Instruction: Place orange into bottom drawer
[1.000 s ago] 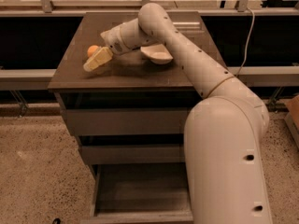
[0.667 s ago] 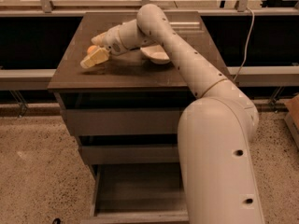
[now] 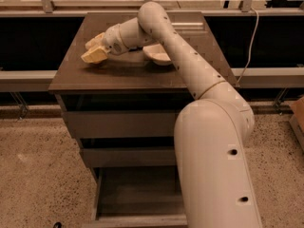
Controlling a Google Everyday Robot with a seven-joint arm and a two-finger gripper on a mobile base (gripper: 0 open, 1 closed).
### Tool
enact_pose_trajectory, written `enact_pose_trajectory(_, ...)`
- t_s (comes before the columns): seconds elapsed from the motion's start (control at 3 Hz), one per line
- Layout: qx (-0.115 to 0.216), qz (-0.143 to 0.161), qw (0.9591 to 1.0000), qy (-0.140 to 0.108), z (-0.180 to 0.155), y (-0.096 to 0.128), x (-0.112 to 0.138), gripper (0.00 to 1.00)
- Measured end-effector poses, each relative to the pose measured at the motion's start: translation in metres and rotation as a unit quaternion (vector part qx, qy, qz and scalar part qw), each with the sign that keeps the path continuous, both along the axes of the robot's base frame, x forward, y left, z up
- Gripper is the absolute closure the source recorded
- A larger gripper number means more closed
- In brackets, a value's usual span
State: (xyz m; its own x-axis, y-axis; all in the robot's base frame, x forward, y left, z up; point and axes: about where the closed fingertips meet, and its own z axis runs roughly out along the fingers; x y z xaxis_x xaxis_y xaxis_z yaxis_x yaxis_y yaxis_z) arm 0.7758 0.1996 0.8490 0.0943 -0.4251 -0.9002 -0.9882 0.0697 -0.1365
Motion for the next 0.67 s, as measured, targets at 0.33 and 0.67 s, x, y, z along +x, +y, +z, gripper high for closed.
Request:
enact_pose_trajectory(0.33,0.002,0.01,1.0,-0.002,0.002,-0.006,-0.003,0.96)
enact_pose_trajectory(0.67,0.009,0.007,0.9998,-0.015,0.016,-0.024,-0.013,1.0)
